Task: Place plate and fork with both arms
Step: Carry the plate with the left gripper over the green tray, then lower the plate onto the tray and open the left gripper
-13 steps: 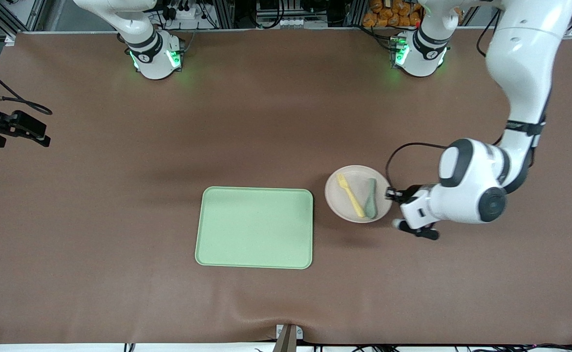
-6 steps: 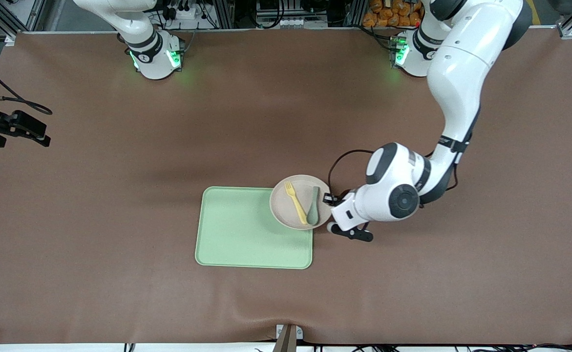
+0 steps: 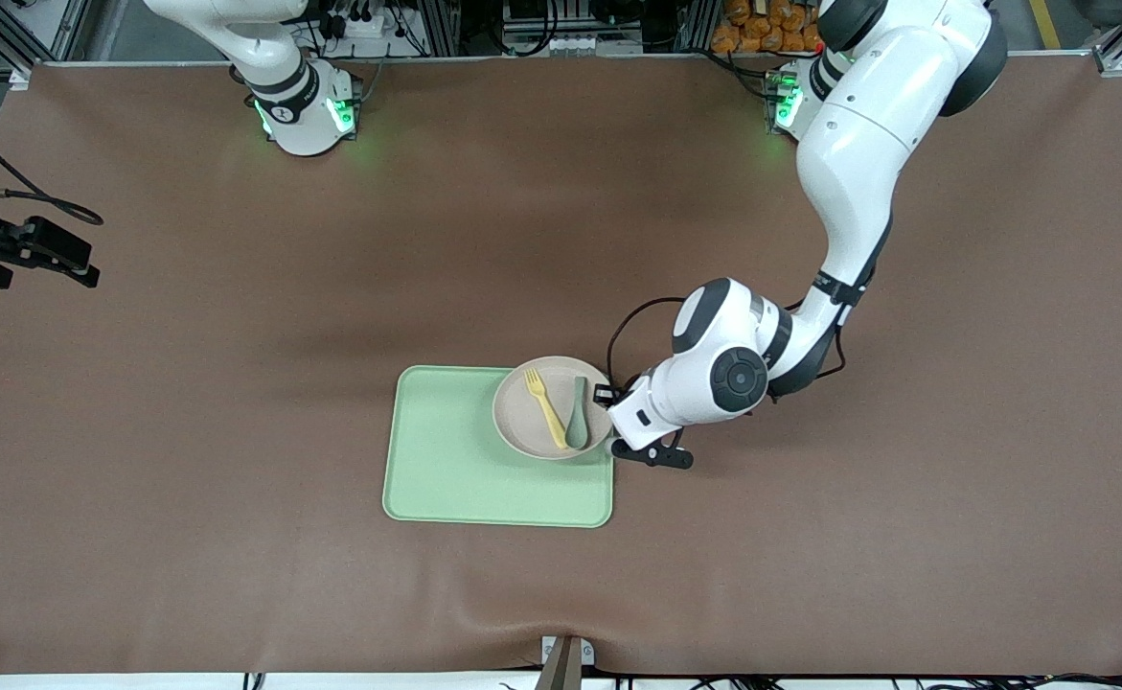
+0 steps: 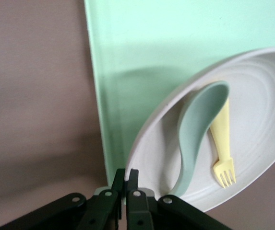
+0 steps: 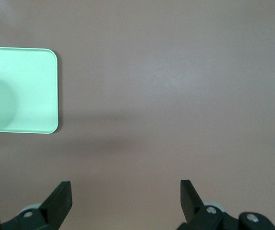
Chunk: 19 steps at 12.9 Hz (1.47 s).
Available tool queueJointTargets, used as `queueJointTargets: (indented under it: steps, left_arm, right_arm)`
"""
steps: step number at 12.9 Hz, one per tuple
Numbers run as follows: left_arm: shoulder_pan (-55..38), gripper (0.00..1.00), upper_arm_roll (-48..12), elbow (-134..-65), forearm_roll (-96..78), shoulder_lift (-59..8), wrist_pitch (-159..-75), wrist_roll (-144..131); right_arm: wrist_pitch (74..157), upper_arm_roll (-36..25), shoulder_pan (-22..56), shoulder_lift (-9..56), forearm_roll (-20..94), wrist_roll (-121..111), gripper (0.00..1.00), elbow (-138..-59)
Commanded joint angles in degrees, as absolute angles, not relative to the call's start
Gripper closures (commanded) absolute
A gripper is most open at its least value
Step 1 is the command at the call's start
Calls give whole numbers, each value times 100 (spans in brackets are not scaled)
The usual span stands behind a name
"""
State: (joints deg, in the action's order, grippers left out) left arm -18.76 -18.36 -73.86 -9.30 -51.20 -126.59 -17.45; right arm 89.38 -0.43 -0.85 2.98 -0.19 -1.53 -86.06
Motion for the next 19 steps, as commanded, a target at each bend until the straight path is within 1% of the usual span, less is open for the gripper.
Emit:
queueJointTargets:
  steps: [1,3,6,10,11,12,13,14,17,19]
  left_arm:
    - [-2187,100,-1679,-7084,-1028,-5396,-12971,-1933]
    - [-2390,100,-1530,-7075,-1028,-5484,-13297,-2065]
    - [-2408,100,-1512,-7075,-1037,-5580,-13481,-2083]
    - [-2470,100,-1503,-7075,-1037,-5678,-14035,-2180]
    - [-2470,92,-1503,-7084,-1046,-5678,-14132,-2206]
    - [-2461,76,-1503,-7084,-1046,-5678,-14168,-2363]
    - [-2461,48,-1503,-7084,-1055,-5678,-14177,-2477]
    - [-2470,0,-1503,-7084,-1046,-5678,-14177,-2487]
    - [-2444,0,-1503,-7136,-1046,-5590,-14177,-2531]
    - [-2417,0,-1520,-7172,-1055,-5371,-14116,-2645]
  right_arm:
    - [8886,-35,-105,334,-18,-167,0,-8525]
    - [8886,-35,-105,334,-18,-167,0,-8517]
    - [8877,-35,-105,334,-18,-167,0,-8517]
    - [8877,-35,-105,334,-18,-167,0,-8525]
    - [8877,-35,-114,343,-18,-167,0,-8525]
    - [8877,-35,-114,343,-18,-167,0,-8525]
    - [8877,-35,-114,343,-18,-167,0,-8525]
    - [8877,-35,-114,334,-9,-167,0,-8525]
    - [8877,-35,-123,334,-18,-167,0,-8525]
    - [8868,-35,-114,351,-18,-167,0,-8525]
